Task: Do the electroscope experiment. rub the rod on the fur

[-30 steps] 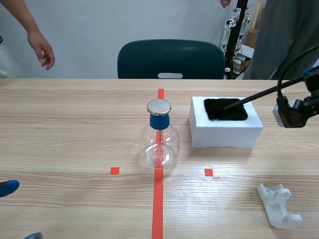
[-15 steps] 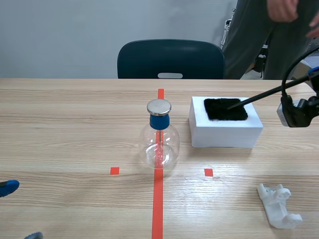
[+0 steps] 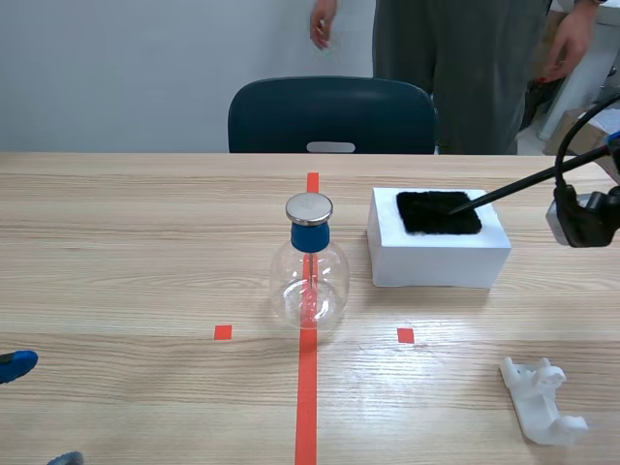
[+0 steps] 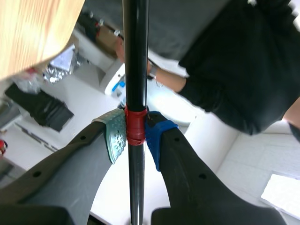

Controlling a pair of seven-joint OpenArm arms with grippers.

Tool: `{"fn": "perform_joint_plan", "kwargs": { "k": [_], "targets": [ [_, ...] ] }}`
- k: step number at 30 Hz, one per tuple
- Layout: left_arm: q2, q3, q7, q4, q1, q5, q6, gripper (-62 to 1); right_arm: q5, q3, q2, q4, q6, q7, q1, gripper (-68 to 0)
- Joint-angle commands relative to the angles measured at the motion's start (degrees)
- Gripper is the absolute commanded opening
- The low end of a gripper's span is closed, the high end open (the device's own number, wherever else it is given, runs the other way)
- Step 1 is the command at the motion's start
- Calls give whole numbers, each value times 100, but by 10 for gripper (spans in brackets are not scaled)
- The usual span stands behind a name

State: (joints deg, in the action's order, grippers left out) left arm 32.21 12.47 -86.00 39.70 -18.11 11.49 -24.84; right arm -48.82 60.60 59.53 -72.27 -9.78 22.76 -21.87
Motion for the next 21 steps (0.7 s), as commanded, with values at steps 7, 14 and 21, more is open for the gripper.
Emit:
{"fn": "perform_joint_plan", "kwargs": {
  "k": [7, 14, 21],
  "targets": [
    [-24, -4, -269, 50, 4, -55, 9, 14, -330, -20, -393, -26, -39, 315, -66, -675],
    [-24, -4, -271, 50, 4, -55, 9, 14, -116, -20, -127, -26, 155, 236, -66, -675],
    [-24, -4, -269, 50, 4, -55, 9, 14, -262, -20, -476, -26, 151, 181, -31, -675]
  ]
}}
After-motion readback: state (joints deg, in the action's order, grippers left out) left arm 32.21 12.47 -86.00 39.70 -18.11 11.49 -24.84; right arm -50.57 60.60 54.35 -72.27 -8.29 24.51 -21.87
